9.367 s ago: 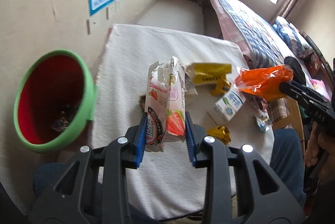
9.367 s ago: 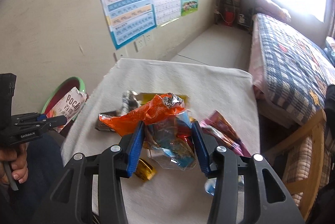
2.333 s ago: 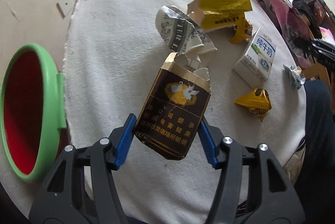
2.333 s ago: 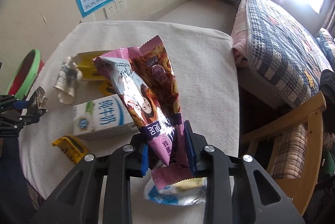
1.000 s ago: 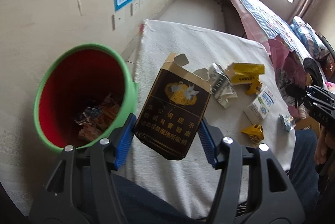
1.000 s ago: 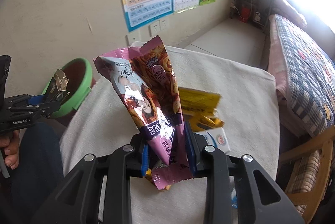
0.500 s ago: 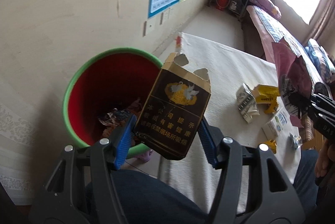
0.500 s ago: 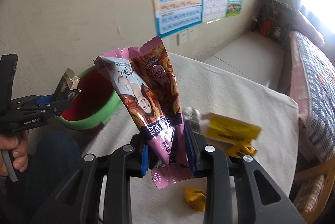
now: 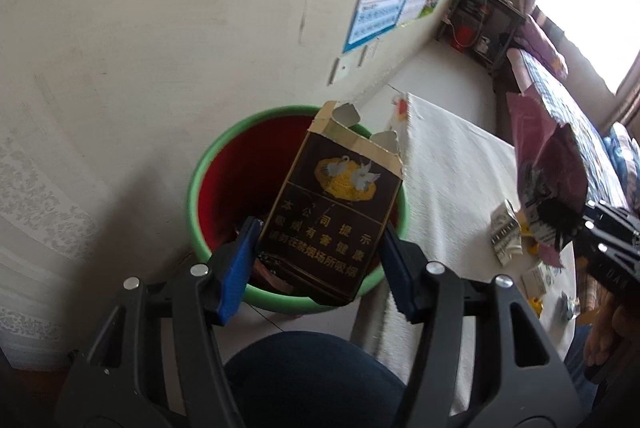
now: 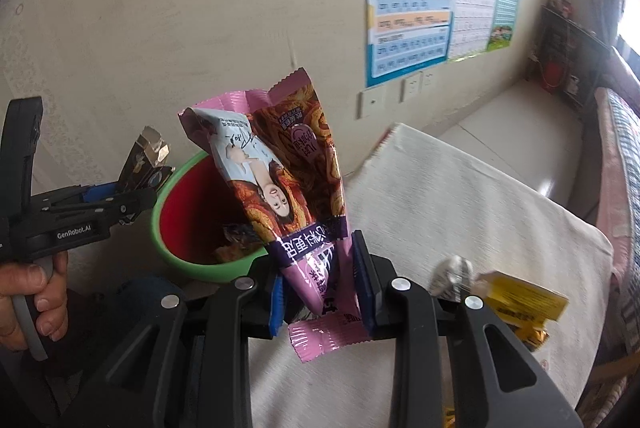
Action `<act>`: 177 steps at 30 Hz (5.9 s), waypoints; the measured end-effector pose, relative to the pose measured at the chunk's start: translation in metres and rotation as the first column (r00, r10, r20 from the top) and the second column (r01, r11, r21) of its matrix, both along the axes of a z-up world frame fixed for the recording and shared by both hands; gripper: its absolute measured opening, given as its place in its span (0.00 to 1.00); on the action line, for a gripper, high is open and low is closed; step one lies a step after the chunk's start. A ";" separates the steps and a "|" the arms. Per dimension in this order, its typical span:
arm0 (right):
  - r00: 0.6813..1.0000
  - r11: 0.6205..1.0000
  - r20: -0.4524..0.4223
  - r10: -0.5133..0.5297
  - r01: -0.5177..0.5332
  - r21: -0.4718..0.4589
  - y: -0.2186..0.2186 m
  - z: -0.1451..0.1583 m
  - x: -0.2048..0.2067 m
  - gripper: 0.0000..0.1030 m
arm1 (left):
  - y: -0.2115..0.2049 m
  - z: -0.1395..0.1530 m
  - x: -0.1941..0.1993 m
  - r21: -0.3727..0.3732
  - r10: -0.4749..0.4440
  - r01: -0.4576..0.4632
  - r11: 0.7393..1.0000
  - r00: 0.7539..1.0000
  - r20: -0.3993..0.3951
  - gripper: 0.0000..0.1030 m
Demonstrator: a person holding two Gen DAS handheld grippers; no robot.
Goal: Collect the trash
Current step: 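Carry both items over the green bucket and open both tools to drop them, then move both tools back over the remaining trash, then grasp the crumpled printed paper cup with the left tool while the right tool reaches the milk carton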
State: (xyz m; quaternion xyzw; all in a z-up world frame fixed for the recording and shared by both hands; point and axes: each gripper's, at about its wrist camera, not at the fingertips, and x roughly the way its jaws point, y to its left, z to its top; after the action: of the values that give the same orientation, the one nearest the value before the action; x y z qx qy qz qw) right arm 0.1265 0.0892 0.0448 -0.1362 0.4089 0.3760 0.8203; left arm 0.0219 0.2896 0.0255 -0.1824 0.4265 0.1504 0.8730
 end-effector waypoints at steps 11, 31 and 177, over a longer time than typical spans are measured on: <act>0.998 0.998 -0.039 0.057 -0.056 0.024 0.054 -0.009 0.001 0.28 | 0.028 -0.002 -0.010 -0.056 0.041 -0.039 0.998 0.999 0.031 0.55; 0.991 0.995 -0.085 0.104 -0.104 0.008 0.122 -0.037 0.015 0.28 | 0.069 -0.016 -0.006 -0.124 0.055 -0.049 0.991 0.997 0.048 0.55; 0.822 0.846 -0.202 -0.532 0.509 -0.156 -0.234 -0.114 0.053 0.55 | -0.218 -0.092 0.155 -0.187 -0.332 0.303 0.934 0.932 -0.148 0.15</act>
State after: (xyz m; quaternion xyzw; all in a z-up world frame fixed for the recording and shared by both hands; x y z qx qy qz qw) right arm 0.1799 -0.1444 -0.0697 -0.0125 0.5431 0.1312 0.8293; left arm 0.1772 0.0715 -0.0664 -0.1667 0.5372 -0.0124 0.8267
